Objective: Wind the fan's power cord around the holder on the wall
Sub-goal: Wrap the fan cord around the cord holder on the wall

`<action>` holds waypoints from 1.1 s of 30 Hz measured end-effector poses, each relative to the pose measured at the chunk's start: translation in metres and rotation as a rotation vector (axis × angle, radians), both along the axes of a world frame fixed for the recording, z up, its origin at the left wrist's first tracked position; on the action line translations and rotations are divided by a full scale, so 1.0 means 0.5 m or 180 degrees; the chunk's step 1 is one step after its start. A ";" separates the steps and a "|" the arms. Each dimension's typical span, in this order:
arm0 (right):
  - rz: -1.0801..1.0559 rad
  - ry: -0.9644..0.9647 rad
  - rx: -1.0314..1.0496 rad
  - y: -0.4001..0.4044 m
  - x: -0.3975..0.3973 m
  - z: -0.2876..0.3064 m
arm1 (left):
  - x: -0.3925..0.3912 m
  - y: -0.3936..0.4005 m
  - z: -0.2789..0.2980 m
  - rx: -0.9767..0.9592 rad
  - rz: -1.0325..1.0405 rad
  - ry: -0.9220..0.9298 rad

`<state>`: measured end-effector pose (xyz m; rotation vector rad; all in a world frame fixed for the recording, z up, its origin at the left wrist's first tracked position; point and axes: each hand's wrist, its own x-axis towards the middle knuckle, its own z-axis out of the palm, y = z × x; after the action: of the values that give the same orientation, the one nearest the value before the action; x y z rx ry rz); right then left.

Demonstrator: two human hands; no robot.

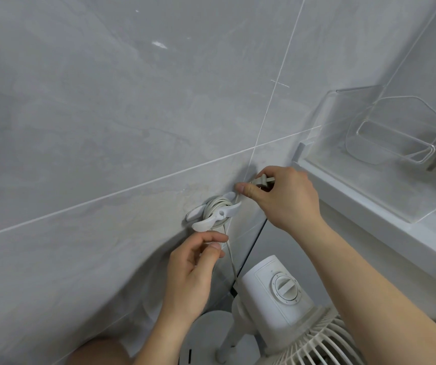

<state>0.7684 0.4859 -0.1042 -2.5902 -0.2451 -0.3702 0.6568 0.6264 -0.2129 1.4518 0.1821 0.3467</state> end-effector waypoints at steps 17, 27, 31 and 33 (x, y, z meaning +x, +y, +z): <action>0.1419 0.0292 0.1530 0.032 -0.037 0.003 | -0.016 -0.005 0.029 0.0073 -0.0465 -0.0452; 0.1753 0.0190 0.1127 0.044 -0.054 -0.008 | -0.012 -0.003 0.017 -0.0124 0.1110 -0.1162; 0.1819 0.0045 0.1000 0.046 -0.059 -0.012 | -0.009 -0.024 0.003 -0.0111 0.1222 -0.1033; 0.1838 0.0018 0.1069 0.048 -0.060 -0.013 | -0.008 -0.033 0.003 -0.0216 0.1204 -0.1011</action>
<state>0.7386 0.5098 -0.1110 -2.0742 -0.8265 -0.1717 0.6526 0.6096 -0.2113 1.2727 0.2085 0.8646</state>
